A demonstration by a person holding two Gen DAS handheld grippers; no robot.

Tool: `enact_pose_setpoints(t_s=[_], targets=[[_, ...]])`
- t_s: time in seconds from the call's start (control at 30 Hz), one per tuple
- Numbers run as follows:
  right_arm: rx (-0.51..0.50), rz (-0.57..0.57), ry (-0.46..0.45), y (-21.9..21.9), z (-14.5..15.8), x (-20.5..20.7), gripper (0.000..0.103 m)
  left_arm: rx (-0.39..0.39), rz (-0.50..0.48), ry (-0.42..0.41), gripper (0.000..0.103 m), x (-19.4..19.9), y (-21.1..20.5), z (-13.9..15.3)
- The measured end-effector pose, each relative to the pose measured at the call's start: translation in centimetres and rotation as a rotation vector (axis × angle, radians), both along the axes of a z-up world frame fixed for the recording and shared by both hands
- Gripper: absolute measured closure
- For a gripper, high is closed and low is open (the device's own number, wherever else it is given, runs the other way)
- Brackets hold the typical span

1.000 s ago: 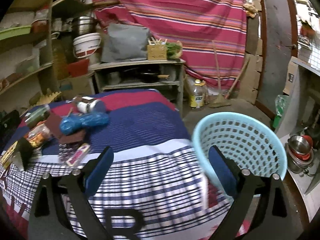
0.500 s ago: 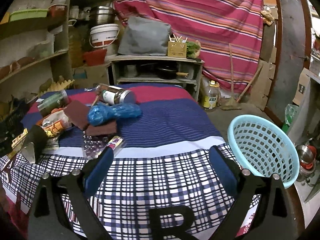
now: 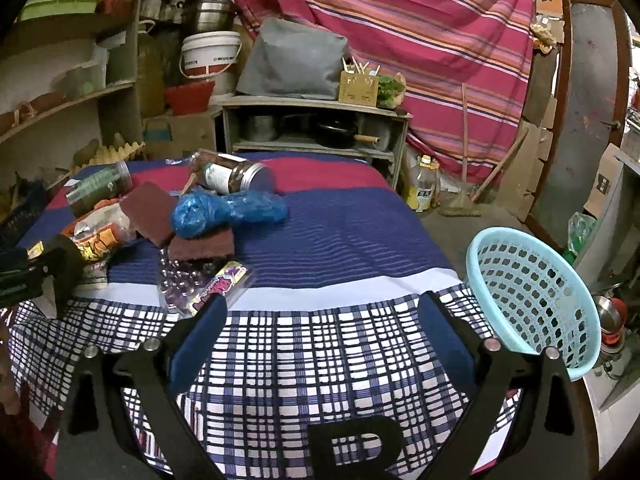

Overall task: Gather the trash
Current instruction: 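Grasp the black ribbed rubber piece with the left tool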

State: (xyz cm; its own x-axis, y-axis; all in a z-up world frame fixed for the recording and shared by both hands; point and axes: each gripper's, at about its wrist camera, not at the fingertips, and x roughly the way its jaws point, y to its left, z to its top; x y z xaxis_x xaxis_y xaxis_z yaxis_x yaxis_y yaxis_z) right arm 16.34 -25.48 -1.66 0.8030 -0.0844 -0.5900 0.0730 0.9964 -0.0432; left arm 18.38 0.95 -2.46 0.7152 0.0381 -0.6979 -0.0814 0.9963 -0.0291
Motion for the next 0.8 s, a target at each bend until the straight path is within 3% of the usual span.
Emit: enact_pose_setpoints(t_s=[0.17,0.27,0.6,0.8], targets=[[-0.005,0.003,0.003,0.2,-0.1,0.3,0.009,-0.004,-0.020,0.035,0.008,0.5,-0.1,-1.1],[-0.016,0.006,0.003,0.5,-0.1,0.4,0.009,-0.021,-0.040,0.059,0.022,0.7,-0.3,-1.7],[-0.022,0.008,0.009,0.8,-0.1,0.8,0.009,0.007,-0.040,0.018,0.023,-0.2,-0.2,-1.0],[-0.036,0.023,0.006,1.7,0.1,1.3,0.009,0.067,-0.028,-0.055,0.023,-2.0,0.7,0.8]])
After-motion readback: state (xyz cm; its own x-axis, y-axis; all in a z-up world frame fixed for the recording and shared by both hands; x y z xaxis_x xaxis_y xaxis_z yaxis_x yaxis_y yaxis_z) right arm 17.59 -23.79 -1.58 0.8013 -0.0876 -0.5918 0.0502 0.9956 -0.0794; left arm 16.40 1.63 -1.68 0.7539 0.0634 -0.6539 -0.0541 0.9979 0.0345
